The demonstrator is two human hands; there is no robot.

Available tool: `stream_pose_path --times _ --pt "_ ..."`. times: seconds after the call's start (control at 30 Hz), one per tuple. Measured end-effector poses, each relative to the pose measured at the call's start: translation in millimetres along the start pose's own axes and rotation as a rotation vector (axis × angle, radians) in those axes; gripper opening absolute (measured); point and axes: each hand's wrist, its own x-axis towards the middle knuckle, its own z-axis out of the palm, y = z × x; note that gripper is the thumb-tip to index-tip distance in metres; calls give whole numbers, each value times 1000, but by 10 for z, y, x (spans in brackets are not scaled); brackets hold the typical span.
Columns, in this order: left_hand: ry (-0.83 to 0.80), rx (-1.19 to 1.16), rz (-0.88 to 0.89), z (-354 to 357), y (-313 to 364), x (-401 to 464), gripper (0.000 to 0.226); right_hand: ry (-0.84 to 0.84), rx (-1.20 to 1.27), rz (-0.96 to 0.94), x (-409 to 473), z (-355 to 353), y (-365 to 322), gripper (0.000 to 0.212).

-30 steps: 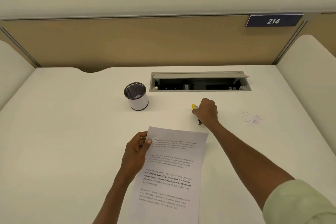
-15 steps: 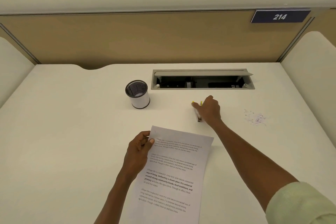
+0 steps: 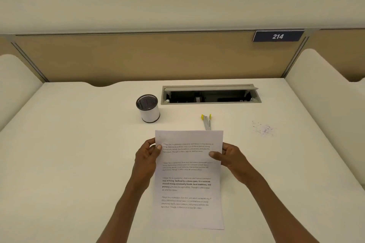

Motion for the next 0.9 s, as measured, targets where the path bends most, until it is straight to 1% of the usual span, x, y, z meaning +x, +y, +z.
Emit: stream_pose_path --times 0.03,0.07,0.13,0.23,0.33,0.57,0.73,0.87,0.9 --pt "-1 -13 1 0 15 -25 19 70 -16 -32 -31 66 -36 39" --pt "0 -25 8 -2 36 -46 19 131 -26 -62 -52 113 -68 32" --pt "10 -36 33 -28 91 -67 20 194 -42 -108 -96 173 -142 28" --pt "53 -95 76 -71 217 -68 21 201 -96 -128 -184 210 -241 26" --pt "68 -177 99 -71 370 -83 16 208 -103 -147 -277 235 -335 26" --pt "-41 -226 122 -48 545 -209 13 215 -94 -198 -452 251 -479 25" --pt "-119 -237 104 -31 632 -311 23 211 -96 -216 -530 241 -536 25" --pt "-196 -218 86 -30 659 -393 10 201 -79 -226 -588 239 -551 25" --pt "-208 -208 89 -31 660 -408 12 200 -80 -225 -599 237 -553 25"
